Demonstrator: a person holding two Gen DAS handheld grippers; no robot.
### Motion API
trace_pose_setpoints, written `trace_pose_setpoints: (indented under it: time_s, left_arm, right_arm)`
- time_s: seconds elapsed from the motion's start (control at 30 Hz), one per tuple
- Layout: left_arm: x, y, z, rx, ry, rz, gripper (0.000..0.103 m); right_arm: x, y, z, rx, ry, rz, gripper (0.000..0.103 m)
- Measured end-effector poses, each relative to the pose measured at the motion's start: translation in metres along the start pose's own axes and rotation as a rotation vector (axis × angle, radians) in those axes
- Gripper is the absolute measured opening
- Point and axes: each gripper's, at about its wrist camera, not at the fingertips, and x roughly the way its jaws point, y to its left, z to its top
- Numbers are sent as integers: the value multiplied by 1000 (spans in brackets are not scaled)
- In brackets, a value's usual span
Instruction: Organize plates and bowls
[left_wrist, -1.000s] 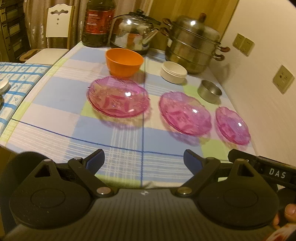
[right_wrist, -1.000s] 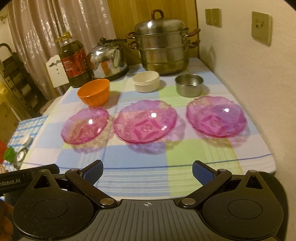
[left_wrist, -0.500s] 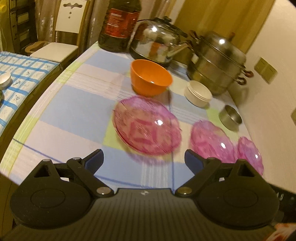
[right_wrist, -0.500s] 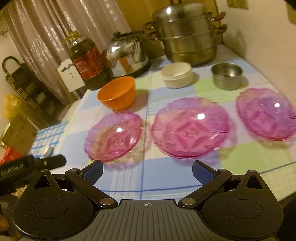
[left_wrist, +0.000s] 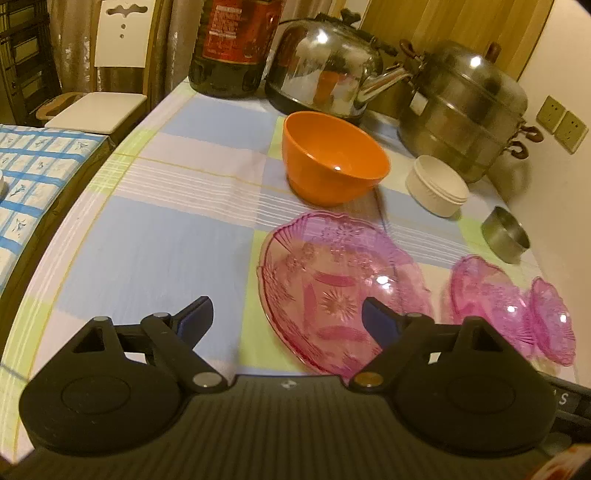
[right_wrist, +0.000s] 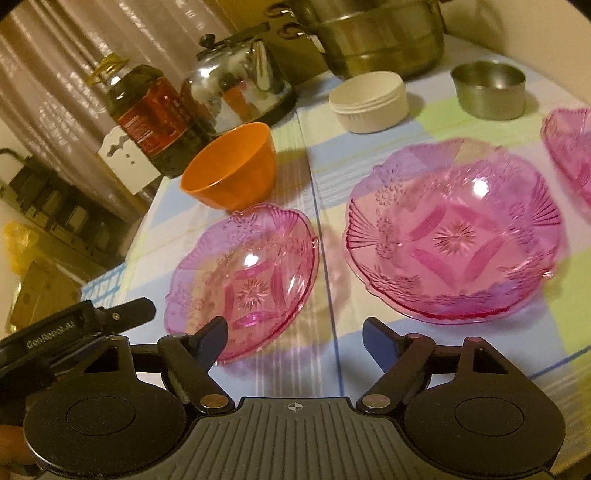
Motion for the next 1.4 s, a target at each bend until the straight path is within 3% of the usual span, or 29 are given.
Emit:
trace_pose_setpoints:
  time_s: [0.07,0.3,0.47,0.63,0.83,0.97,1.4]
  left_arm:
    - [10,5,3,-7,7,3,79]
    - [37,16,14,-30,37,-11,72]
    - [50,17,17,-23,64,-29,52]
    - [58,16,17,-9,76,-24,38]
    - [64,19,16,-25,102,-34,26]
    - [66,18,13,-12,117,-36,14]
    - [54,14,15,2,115,-26,10]
  right_arm:
    - [10,1,0,10,3,-4,76]
    - [37,3,2,37,10,-11,63]
    - [49,1,3,54,19,-23,53]
    - [56,-1,5,71,31,-25,31]
    - [60,-2,6,70,34,-35,16]
    - [60,-2,5,68,33,-38,14]
    - [52,4,7,50,21,-35,14]
